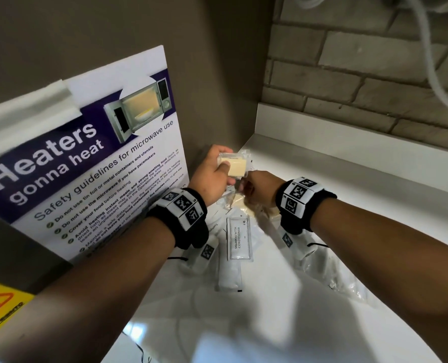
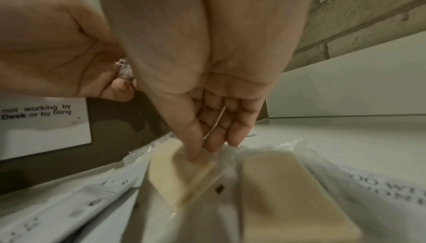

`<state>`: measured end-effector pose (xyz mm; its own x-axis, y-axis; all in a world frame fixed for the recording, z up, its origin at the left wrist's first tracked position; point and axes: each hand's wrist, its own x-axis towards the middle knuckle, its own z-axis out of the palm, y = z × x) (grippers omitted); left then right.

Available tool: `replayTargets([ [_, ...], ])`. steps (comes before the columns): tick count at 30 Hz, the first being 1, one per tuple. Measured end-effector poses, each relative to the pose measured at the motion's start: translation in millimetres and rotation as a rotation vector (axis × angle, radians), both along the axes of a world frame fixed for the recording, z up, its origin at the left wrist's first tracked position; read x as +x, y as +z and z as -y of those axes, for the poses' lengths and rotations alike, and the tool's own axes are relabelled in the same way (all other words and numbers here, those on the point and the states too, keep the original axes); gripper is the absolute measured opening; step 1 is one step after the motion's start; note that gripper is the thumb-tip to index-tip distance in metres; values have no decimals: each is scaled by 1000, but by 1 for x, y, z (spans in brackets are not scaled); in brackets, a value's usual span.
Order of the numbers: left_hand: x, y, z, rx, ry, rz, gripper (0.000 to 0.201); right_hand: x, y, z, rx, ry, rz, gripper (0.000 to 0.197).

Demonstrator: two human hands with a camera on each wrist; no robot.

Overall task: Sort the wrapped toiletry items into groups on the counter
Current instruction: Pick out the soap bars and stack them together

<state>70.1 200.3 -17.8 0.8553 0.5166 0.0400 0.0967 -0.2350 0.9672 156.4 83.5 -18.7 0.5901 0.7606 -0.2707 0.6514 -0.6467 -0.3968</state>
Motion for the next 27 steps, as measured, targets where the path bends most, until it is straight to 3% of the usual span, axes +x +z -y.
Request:
replayTargets([
  [4, -1, 7, -3, -5, 12, 47, 27, 0, -3, -3, 53, -22, 3, 32],
  [15, 3, 8, -1, 3, -13, 48, 25, -8, -3, -8, -67, 39, 69, 25],
  [19, 3, 8, -1, 4, -18, 45, 25, 4, -23, -13, -120, 108, 83, 49],
  [27, 4, 7, -1, -4, -21, 40, 24, -2, -10, -11, -119, 126, 113, 20],
])
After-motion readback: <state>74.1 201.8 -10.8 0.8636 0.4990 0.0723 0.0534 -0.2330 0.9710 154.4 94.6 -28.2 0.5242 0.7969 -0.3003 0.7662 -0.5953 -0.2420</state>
